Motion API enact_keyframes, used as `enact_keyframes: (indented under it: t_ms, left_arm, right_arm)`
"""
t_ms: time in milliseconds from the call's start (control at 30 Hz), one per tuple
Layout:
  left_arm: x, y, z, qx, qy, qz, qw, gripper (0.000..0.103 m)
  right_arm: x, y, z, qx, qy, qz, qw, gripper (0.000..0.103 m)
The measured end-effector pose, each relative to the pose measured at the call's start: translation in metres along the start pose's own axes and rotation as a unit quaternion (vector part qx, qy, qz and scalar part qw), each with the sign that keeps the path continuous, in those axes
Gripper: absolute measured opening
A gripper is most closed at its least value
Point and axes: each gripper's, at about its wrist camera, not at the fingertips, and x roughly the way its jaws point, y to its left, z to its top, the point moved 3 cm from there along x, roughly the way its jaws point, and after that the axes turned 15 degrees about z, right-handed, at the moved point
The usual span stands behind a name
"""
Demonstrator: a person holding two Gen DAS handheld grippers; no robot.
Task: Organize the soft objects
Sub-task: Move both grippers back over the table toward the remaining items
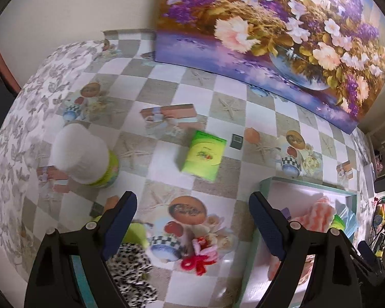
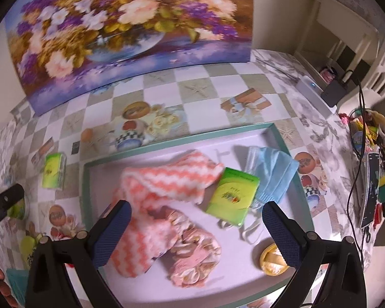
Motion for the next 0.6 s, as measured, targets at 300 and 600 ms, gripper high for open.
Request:
enact_keyframes:
  t_ms: [300, 600]
  left_arm:
    - [-0.01, 0.03, -0.015, -0.019, -0.002, 0.0, 0.9998, 0.089]
    - [-0.026, 0.062, -0.033, -0.041, -0.018, -0.007, 0.999, 0.089]
  right_arm:
    - [0.0, 0.032, -0.024, -0.037, 0.02, 0.013, 0.999, 0.103]
    - [-0.004, 0.065, -0.051, -0.073, 0.032, 0.036, 0.996, 0.103]
